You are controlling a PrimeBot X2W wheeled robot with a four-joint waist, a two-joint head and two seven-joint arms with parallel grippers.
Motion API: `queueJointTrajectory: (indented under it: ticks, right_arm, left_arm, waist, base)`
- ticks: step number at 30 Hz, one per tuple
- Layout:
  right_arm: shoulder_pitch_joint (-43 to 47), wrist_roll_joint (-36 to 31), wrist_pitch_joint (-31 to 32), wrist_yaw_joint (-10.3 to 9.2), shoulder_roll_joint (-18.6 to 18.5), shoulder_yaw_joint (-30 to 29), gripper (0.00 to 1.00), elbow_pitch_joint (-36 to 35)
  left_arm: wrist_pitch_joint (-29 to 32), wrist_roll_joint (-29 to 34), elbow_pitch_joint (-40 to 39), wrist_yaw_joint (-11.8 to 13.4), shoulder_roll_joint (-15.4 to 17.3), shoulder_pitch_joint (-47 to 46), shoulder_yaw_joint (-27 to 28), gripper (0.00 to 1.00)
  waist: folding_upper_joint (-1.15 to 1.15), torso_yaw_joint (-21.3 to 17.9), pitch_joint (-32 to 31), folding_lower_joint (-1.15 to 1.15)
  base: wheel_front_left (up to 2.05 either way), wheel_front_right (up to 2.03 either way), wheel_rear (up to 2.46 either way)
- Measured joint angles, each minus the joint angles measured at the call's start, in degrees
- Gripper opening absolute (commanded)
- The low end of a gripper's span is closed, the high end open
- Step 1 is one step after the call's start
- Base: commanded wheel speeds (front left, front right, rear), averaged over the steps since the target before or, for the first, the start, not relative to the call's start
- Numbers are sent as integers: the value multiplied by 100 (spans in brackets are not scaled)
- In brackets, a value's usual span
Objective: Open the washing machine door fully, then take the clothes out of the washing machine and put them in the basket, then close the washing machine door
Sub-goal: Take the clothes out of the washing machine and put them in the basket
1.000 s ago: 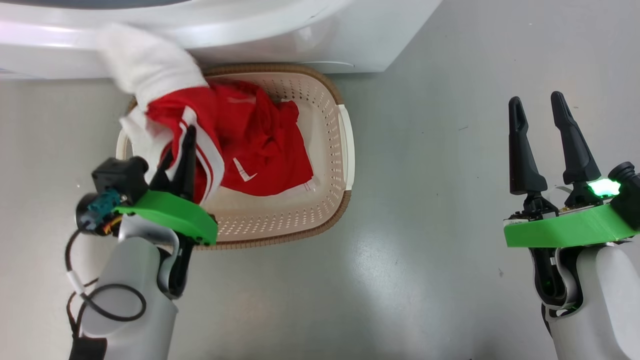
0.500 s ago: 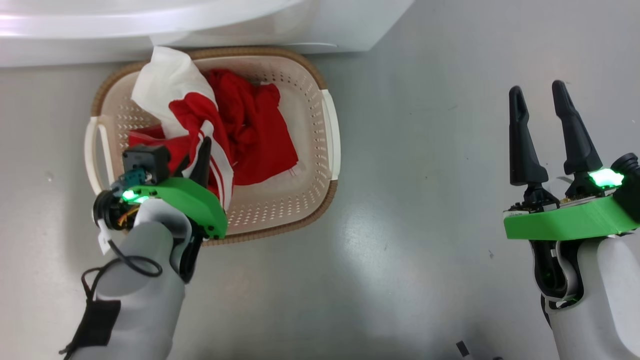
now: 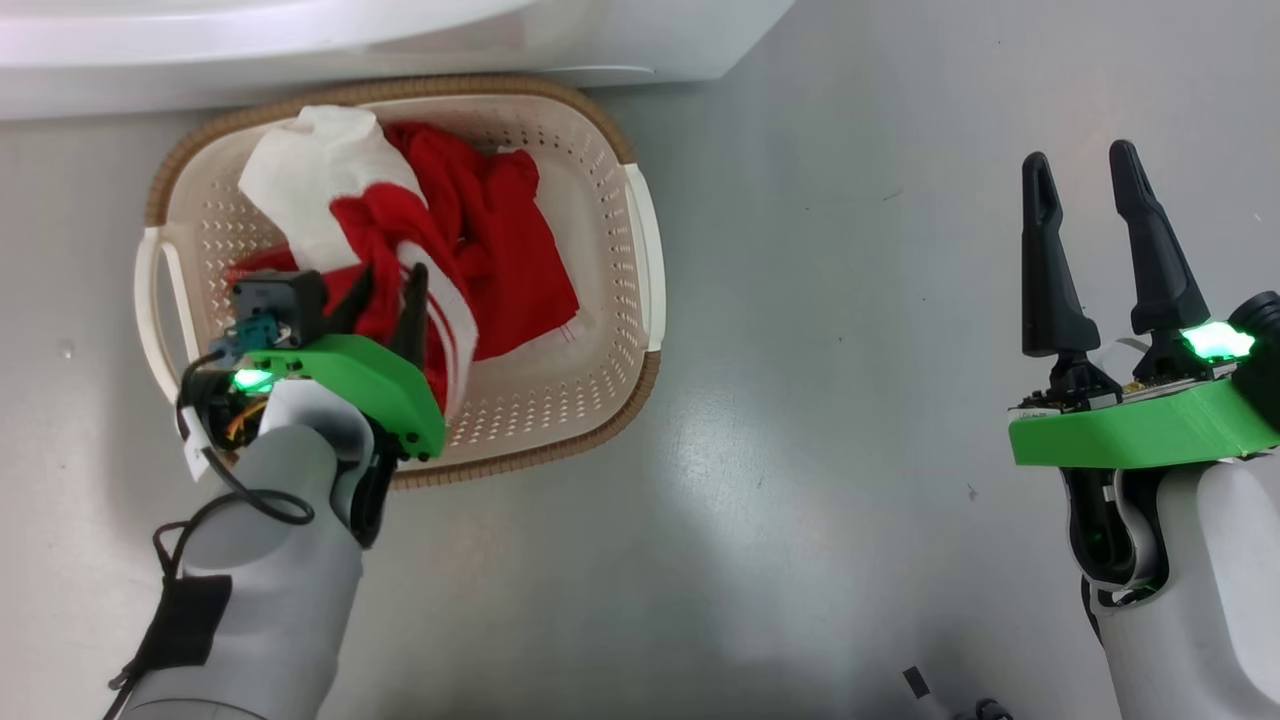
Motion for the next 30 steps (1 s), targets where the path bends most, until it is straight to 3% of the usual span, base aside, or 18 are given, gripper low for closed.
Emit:
queueJointTrajectory:
  ticks: [17,30]
  right_arm:
    - [73,0,0,0,0,-3,100,199]
    - [490,18,0,0,-37,4,100,377]
  left_arm:
    - [1,-81,-733,0,118,573,332,100]
    - [0,517,-1914,0,144,1553,1016,100]
  waist:
    - [0,78,-691,0]
    - [0,122,-1589,1]
  base:
    - [0,0,0]
    - [0,0,0]
